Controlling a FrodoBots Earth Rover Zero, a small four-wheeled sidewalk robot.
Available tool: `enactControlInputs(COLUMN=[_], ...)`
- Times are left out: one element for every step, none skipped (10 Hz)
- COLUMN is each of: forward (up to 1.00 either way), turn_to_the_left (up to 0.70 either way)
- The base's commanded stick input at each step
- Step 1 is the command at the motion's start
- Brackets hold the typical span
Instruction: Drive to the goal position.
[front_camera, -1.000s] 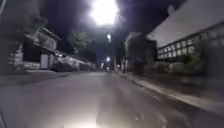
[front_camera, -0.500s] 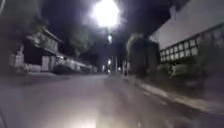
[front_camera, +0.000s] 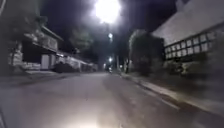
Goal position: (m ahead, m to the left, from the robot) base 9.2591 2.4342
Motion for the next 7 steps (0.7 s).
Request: enactControlInputs(forward=[0.7, 0.7, 0.7, 0.7, 0.7, 0.7, 0.7], turn_to_the_left=[0.0, 0.0, 0.0, 0.0, 0.0, 0.33, 0.08])
